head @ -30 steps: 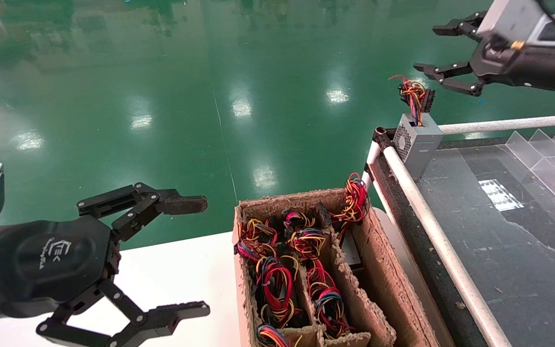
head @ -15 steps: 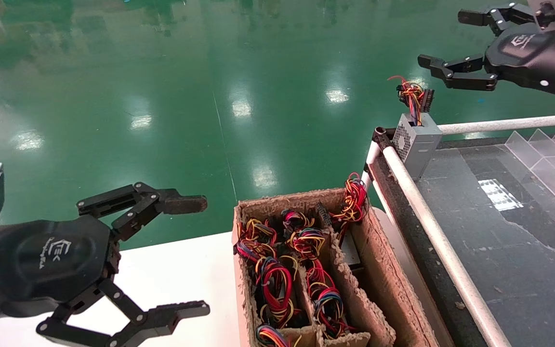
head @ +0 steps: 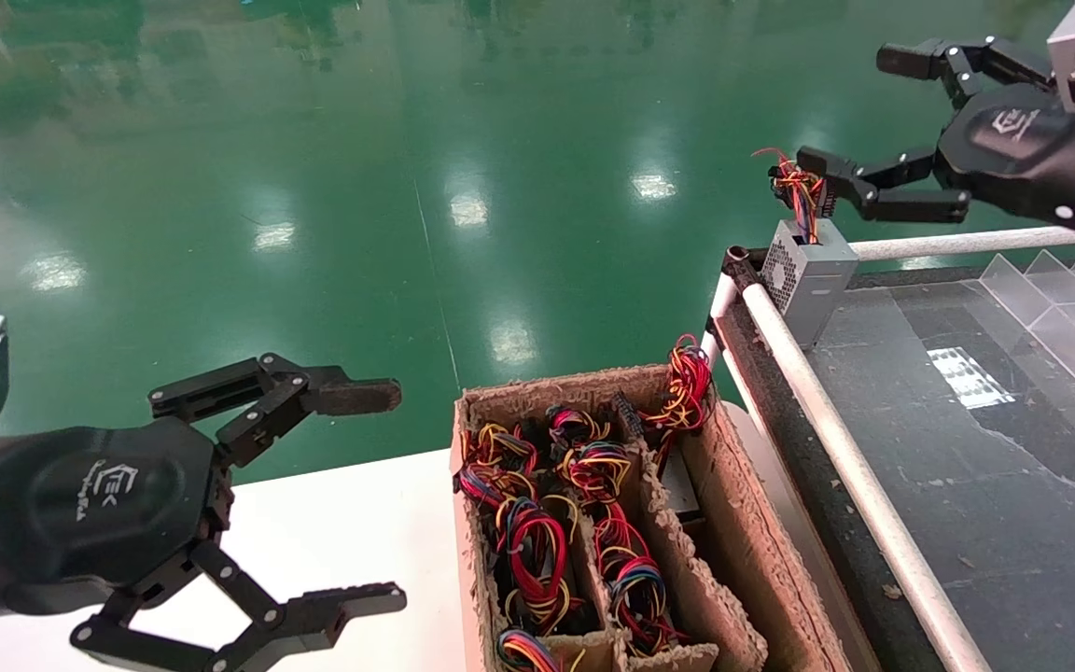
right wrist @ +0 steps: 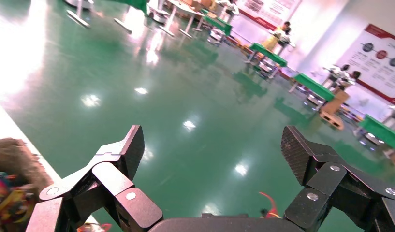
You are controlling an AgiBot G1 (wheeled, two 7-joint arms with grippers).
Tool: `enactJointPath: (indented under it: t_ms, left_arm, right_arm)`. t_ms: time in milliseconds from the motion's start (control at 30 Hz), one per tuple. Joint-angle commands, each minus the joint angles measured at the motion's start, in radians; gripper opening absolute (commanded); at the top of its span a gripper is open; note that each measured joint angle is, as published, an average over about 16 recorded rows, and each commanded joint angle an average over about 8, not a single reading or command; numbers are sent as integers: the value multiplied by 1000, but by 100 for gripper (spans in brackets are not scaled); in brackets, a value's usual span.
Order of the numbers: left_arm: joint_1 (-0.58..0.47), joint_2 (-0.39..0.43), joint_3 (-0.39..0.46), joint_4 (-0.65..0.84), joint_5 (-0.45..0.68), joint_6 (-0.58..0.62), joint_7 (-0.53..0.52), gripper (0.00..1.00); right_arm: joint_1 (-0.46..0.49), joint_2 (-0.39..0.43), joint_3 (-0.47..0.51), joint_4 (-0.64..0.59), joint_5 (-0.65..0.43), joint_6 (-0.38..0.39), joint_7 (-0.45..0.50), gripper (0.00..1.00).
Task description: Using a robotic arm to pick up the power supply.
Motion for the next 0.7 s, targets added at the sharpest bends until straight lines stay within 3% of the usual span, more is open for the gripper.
enactJointPath:
  t_ms: [33, 700]
  left_arm:
    - [0, 0, 0, 0, 0, 0, 0, 100]
    - [0, 0, 1, 0, -1, 0, 0, 100]
  right_arm:
    - [-33, 12, 0, 47, 25, -8, 29, 100]
    - [-356, 134, 3, 520, 269, -89, 319, 100]
